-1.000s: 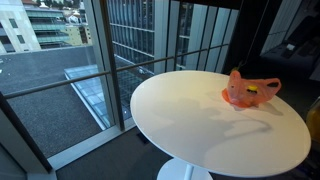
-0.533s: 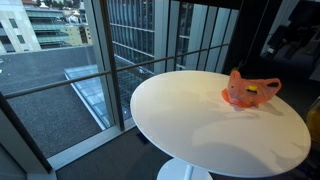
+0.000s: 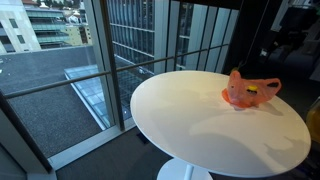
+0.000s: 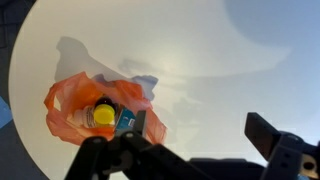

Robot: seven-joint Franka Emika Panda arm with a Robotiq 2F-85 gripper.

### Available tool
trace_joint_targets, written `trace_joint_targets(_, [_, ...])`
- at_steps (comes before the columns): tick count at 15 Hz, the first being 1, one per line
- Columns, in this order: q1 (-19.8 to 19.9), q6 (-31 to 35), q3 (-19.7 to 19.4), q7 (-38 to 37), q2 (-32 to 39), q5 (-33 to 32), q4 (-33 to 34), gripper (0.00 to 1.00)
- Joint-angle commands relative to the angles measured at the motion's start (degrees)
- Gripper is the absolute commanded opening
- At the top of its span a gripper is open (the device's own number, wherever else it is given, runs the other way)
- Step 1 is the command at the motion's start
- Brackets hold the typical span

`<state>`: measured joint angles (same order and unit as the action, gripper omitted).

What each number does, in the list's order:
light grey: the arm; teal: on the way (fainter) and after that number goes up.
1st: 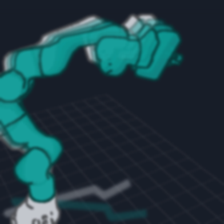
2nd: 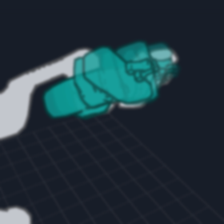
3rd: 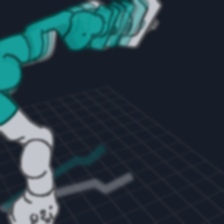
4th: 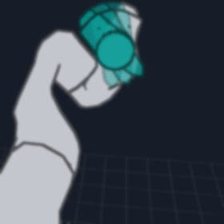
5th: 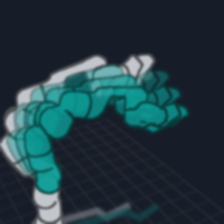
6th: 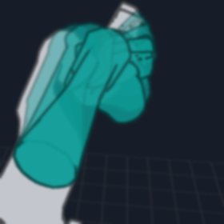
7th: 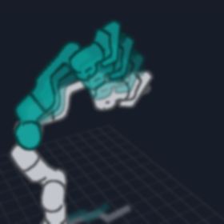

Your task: Remove the syrup bottle from the plastic bag

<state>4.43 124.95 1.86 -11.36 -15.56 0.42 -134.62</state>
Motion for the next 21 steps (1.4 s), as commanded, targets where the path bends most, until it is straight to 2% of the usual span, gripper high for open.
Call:
trace_joint_targets(1, [-0.7,-0.1,-0.6,-0.1,0.0,-0.2,0.1,1.0])
trace_joint_targets(3, [-0.7,-0.1,-0.6,-0.1,0.0,-0.2,0.1,1.0])
trace_joint_targets(11, [0.6,3.4,-2.2,-7.4,6.0,1.9,7.1,1.0])
trace_joint_targets(17, [1.4,7.1,-4.7,-8.2,14.0,0.8,12.0,1.0])
trace_joint_targets(21, [2.1,7.1,-7.0,-7.4,19.4,0.8,14.9,1.0])
